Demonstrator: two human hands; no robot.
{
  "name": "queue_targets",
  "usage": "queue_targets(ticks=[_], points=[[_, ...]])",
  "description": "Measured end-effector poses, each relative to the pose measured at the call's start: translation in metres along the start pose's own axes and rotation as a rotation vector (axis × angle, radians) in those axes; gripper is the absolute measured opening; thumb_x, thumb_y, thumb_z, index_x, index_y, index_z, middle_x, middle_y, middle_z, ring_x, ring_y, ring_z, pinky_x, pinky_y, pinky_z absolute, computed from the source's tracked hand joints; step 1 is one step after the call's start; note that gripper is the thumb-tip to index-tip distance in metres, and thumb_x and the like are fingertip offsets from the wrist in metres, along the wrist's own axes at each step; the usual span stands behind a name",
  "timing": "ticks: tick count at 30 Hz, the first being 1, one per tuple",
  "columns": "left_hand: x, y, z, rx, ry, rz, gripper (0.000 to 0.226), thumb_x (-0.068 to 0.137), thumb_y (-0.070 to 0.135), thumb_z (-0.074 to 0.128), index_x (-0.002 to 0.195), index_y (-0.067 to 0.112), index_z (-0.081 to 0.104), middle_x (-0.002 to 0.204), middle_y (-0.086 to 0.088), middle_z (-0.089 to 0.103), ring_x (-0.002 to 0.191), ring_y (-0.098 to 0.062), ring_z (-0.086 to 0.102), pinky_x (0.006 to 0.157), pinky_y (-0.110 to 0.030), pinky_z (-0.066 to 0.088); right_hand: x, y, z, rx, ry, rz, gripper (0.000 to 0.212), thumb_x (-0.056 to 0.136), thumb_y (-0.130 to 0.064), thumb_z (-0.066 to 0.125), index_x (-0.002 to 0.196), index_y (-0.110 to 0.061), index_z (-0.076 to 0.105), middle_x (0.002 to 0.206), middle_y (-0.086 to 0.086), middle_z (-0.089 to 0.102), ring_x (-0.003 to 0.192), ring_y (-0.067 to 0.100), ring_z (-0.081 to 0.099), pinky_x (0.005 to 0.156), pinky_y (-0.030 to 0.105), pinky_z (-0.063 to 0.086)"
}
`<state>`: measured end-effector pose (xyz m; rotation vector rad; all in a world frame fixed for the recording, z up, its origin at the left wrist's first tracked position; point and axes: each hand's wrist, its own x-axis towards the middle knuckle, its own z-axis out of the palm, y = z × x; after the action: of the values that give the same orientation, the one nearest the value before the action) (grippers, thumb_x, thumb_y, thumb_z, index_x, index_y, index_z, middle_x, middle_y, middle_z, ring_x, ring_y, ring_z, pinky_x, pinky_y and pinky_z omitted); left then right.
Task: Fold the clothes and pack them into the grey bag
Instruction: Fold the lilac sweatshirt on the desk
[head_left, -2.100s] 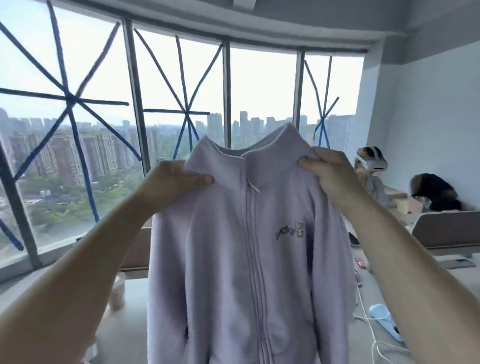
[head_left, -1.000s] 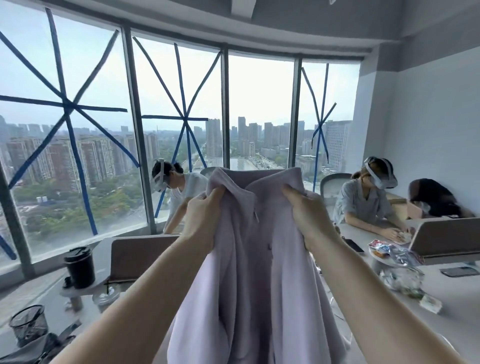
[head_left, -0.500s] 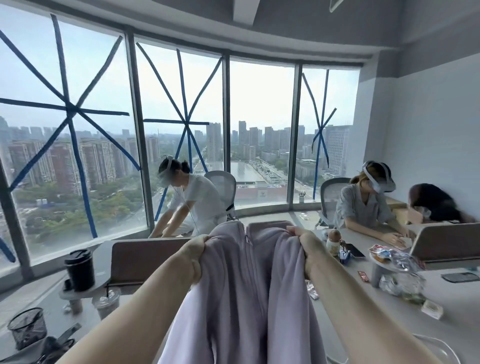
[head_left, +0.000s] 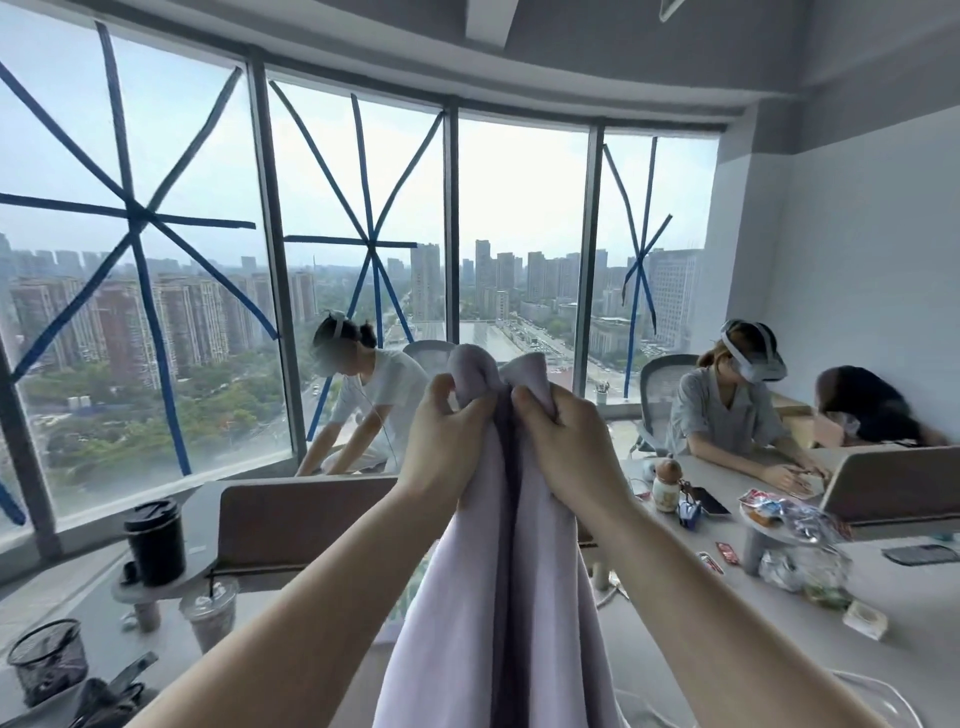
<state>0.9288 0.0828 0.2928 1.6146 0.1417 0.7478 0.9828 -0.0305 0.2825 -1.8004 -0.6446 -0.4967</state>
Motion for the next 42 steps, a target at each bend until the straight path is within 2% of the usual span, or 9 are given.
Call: queue_targets(ticks=[4,8,14,17,23,28,32,36,42], points=[[-0.008,-0.007,-0.003,0.125,-0.071,0.109,0.011,0.088,0.017,0.060,0.098,0.019,0.058,0.077,0.002,0.067,0.067,-0.009,0.062,0.055,-0.019,0.044,0.001,0.004,-0.006,-0.006,-0.039,0.048,0.031,0.098,-0.040,0.050,0.080,-0.018,0.061,0.069,-0.002,0.062,0.063,0.009,0.057,0.056,0.024,0.038],[-0.007,-0.012,-0.003,0.115,-0.006,0.123,0.016,0.091,0.023,0.057,0.089,0.009,0.063,0.068,0.002,0.060,0.063,-0.010,0.054,0.058,-0.026,0.044,-0.006,0.001,0.003,-0.056,-0.064,0.017,0.032,0.097,-0.044,0.051,0.080,-0.019,0.062,0.063,-0.005,0.061,0.060,0.006,0.056,0.054,0.024,0.037],[-0.006,-0.009,-0.016,-0.050,-0.319,0.058,0.028,0.099,0.005,0.040,0.091,0.004,0.066,0.067,-0.003,0.054,0.056,-0.011,0.045,0.056,-0.024,0.040,-0.012,0.006,0.001,0.194,-0.151,0.139,0.040,0.087,-0.056,0.061,0.091,-0.017,0.068,0.082,-0.002,0.074,0.078,0.009,0.070,0.073,0.029,0.053],[0.000,-0.012,-0.022,-0.044,-0.398,0.026,0.038,0.094,-0.008,0.039,0.096,0.013,0.071,0.064,0.010,0.058,0.060,-0.004,0.049,0.065,-0.022,0.040,-0.009,0.010,-0.002,0.310,-0.185,0.205,0.028,0.080,-0.039,0.070,0.090,-0.013,0.070,0.087,0.005,0.075,0.087,0.017,0.071,0.079,0.037,0.053],[0.014,-0.032,-0.027,-0.061,-0.271,0.011,0.022,0.093,0.008,0.060,0.108,0.023,0.062,0.095,0.008,0.067,0.090,-0.013,0.060,0.080,-0.029,0.046,-0.006,0.006,-0.020,0.457,-0.182,0.235,0.027,0.086,-0.012,0.055,0.066,-0.024,0.070,0.070,0.002,0.069,0.068,0.016,0.065,0.068,0.031,0.046],[0.017,-0.027,-0.019,-0.185,-0.666,-0.111,0.044,0.083,0.035,0.065,0.124,0.016,0.060,0.120,-0.003,0.069,0.111,-0.018,0.065,0.084,-0.030,0.049,0.012,-0.009,-0.040,0.568,-0.246,0.188,0.010,0.077,-0.017,0.057,0.083,-0.013,0.064,0.082,0.013,0.065,0.076,0.022,0.064,0.072,0.034,0.045],[0.024,-0.010,-0.001,-0.232,-0.415,-0.043,0.025,0.084,0.022,0.073,0.103,0.006,0.067,0.095,-0.011,0.074,0.086,-0.023,0.069,0.073,-0.032,0.059,0.024,-0.006,-0.053,0.447,-0.245,0.131,0.028,0.077,-0.017,0.064,0.104,-0.024,0.066,0.098,0.008,0.073,0.091,0.023,0.070,0.085,0.041,0.052],[0.032,-0.004,0.001,-0.167,-0.247,0.062,0.019,0.084,0.019,0.074,0.097,0.006,0.070,0.093,-0.014,0.074,0.085,-0.024,0.069,0.083,-0.044,0.056,0.009,0.017,-0.053,0.158,-0.354,0.227,0.065,0.062,-0.019,0.065,0.124,-0.035,0.051,0.087,0.004,0.073,0.083,0.024,0.070,0.086,0.047,0.054],[0.034,0.015,-0.017,-0.113,-0.193,0.101,0.024,0.082,0.024,0.077,0.097,0.006,0.072,0.090,-0.009,0.076,0.083,-0.022,0.073,0.075,-0.035,0.060,0.003,0.021,-0.062,0.233,-0.258,0.197,0.051,0.064,-0.015,0.063,0.105,-0.044,0.055,0.100,0.020,0.068,0.077,0.034,0.066,0.072,0.046,0.051]])
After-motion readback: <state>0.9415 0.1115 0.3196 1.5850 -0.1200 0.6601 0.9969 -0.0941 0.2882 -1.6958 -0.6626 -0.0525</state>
